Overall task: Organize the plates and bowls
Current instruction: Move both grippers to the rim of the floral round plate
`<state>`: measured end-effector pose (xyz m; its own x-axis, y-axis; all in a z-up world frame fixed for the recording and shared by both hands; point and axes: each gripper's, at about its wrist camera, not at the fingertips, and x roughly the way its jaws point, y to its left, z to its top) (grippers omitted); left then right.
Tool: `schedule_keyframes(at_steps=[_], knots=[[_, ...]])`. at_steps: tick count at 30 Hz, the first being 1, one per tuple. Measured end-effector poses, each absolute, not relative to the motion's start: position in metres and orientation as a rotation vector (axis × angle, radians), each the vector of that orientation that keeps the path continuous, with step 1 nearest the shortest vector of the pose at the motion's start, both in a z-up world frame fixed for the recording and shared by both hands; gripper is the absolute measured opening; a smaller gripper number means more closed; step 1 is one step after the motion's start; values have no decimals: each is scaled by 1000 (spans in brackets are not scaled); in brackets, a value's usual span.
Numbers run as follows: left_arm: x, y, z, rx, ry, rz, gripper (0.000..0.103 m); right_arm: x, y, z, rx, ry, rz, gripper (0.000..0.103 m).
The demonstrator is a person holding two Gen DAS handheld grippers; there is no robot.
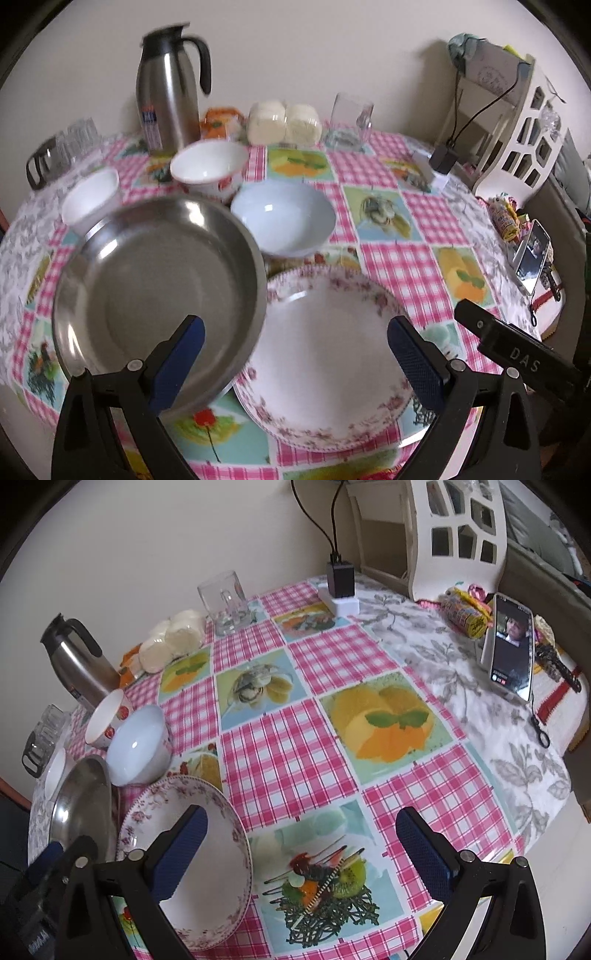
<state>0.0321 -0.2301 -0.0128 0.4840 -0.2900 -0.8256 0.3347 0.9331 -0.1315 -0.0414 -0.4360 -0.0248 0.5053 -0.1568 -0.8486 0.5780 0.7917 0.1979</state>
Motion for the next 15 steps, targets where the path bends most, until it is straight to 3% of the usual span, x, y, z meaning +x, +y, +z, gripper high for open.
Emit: schedule_keyframes(at_steps=[15], knots=[[24,-233,-40,14,1157,-378,99,-28,-430,-50,513,1014,-437,103]])
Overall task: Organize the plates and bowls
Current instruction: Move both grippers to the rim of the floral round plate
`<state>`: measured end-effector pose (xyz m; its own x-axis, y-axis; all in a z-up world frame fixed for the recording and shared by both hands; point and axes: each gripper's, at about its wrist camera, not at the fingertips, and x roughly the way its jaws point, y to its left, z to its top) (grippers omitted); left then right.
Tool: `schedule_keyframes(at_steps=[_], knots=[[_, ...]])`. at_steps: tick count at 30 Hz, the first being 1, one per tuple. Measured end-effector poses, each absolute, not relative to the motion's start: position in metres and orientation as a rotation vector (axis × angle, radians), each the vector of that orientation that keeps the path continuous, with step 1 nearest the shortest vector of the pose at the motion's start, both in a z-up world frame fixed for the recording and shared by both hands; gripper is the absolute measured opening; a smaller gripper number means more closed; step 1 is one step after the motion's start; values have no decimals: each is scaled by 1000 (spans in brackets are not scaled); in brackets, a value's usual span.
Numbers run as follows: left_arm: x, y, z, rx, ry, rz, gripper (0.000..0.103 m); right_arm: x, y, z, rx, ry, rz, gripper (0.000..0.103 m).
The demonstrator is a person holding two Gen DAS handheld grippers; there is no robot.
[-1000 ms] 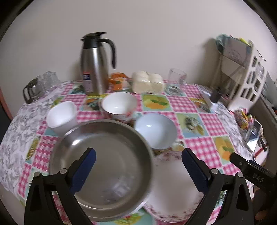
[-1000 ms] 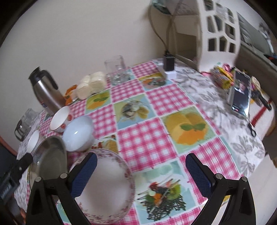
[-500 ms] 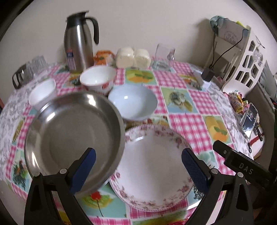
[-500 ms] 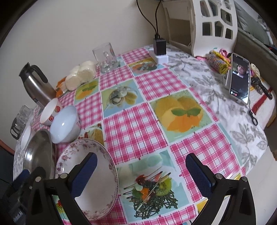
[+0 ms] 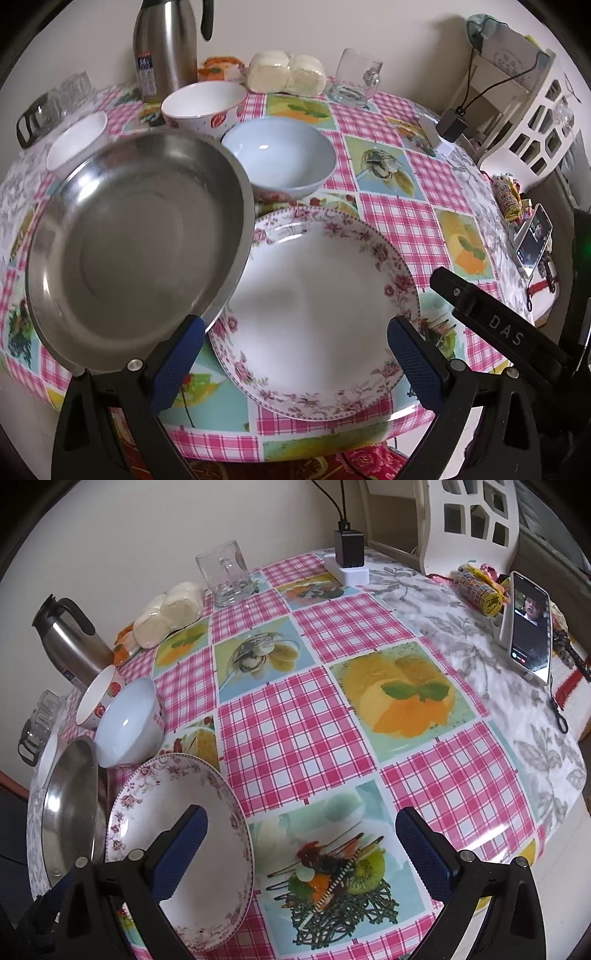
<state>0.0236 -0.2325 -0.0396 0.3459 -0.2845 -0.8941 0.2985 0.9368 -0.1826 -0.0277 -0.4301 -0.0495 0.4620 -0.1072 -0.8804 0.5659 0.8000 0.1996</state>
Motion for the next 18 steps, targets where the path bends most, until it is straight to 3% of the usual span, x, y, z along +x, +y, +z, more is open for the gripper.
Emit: schedule_keyframes(at_steps=[4,8,18], knots=[[22,-231,-40,18,1162,-370,99,-24,-430,-56,546,1023,-412,100],[20,-232,-39,19,1163,-382,99,-22,-427,-60,559,1033,-401,88],[17,-234,-46,1,1208,-403,98,-16,-423,-73,591,1073,-359,80]])
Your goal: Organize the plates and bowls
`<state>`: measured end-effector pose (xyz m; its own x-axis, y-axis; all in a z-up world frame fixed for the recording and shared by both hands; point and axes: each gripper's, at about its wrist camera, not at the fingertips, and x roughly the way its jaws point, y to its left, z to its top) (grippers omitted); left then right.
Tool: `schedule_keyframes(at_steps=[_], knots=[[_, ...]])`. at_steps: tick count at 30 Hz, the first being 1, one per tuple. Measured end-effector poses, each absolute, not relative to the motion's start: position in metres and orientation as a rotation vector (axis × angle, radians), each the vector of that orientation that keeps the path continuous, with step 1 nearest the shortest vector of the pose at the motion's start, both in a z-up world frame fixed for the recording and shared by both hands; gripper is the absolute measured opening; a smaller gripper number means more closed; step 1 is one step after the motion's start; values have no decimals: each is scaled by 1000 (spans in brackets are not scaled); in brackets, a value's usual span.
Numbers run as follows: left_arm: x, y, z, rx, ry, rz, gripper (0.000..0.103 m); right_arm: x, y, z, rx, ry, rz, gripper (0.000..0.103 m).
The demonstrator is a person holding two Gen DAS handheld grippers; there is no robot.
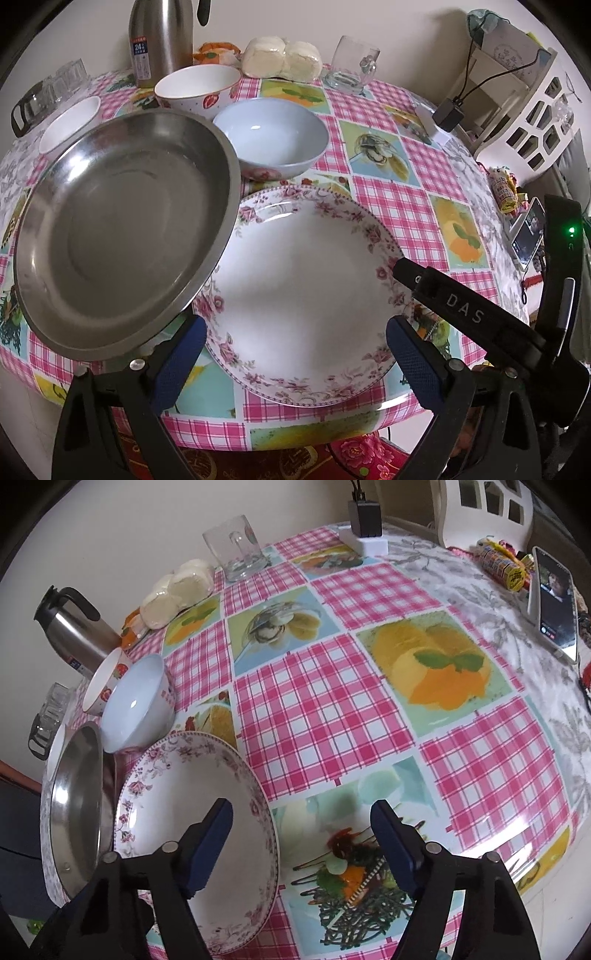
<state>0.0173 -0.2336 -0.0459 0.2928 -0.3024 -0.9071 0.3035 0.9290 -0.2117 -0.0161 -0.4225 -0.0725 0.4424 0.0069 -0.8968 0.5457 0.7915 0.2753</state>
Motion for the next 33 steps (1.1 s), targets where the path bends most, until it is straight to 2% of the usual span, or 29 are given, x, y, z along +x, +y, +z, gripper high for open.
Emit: schedule_keyframes(at_steps=[4,7,9,16,18,21,27,33], knots=[[17,-232,-48,-4,1214,-396,98,-14,-421,-77,596,1083,-346,76],[18,-228,-51,-24,1233,-392,98,-13,-419,-79,600,1086,-331,66],[18,-224,-54,-38,1246,-390,98,-11,-418,-81,607,1091,-320,55],[20,-219,-58,-68,1264,-371,98,-11,-422,-89,666,1085,-322,40],[20,-219,-58,-67,1263,-368,98,-10,-420,-90,668,1084,-297,30],[20,-218,-59,-74,1266,-363,98,-7,-414,-88,636,1084,-285,22],[21,-215,-59,-79,1266,-348,98,-7,-415,-86,638,1067,-276,14],[22,-215,-63,-77,1273,-340,98,-15,-426,-84,648,1056,-310,13]])
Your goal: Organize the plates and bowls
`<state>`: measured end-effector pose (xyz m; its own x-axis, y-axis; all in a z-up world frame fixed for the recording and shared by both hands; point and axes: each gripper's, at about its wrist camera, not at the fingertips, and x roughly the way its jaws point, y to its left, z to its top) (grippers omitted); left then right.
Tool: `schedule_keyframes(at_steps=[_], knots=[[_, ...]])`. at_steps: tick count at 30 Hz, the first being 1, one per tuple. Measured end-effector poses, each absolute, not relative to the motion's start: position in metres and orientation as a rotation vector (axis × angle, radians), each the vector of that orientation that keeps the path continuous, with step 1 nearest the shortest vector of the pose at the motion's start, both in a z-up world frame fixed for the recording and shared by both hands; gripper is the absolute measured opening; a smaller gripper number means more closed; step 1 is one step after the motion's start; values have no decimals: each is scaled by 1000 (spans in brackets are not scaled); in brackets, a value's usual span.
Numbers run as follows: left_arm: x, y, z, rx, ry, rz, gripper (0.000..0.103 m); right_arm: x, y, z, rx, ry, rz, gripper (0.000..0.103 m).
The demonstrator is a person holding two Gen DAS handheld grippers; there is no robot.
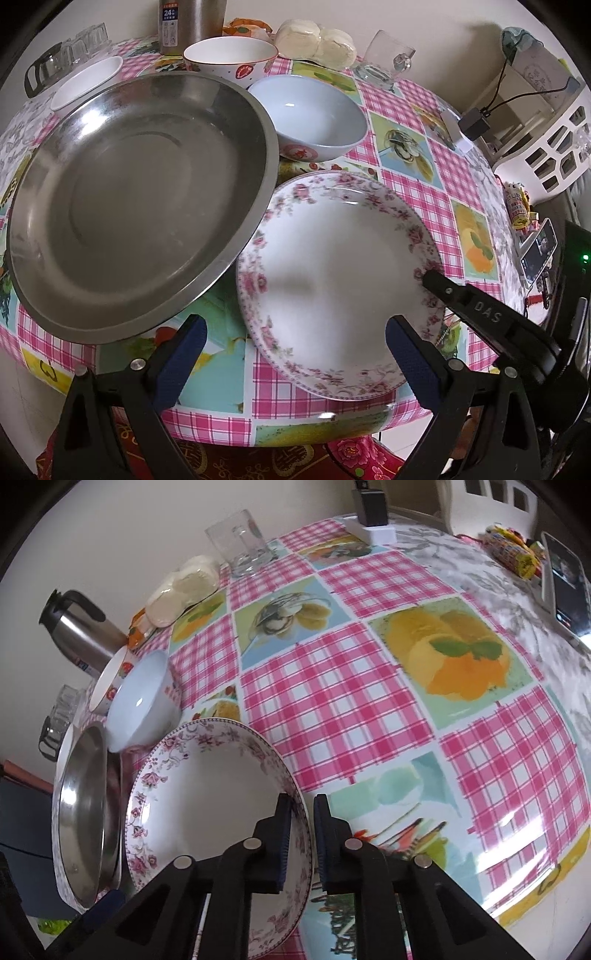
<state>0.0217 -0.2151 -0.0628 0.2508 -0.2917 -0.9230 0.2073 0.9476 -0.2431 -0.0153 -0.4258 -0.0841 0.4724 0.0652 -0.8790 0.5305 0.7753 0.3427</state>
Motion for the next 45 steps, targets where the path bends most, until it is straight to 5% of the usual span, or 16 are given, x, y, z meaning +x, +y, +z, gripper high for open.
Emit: schedule_keyframes(at_steps=[8,11,16,24,45], knots=[[23,-219,-74,-82,1298,-336,98,-24,-438,-84,657,1055,-359,13],[26,-221,-79,-72,1311,-327,78,-25,-440,-86,681,1055,-350,13],[33,-220,-87,-99,1334,-321,72,-25,-441,-88,691,1060,-339,13],[36,-224,-91,-124,1325,-359,34,-23,-439,-90,681,1059,-328,14],[49,-220,-96,-180,1232,-353,28,-23,-447,-98,736,975,-283,18]])
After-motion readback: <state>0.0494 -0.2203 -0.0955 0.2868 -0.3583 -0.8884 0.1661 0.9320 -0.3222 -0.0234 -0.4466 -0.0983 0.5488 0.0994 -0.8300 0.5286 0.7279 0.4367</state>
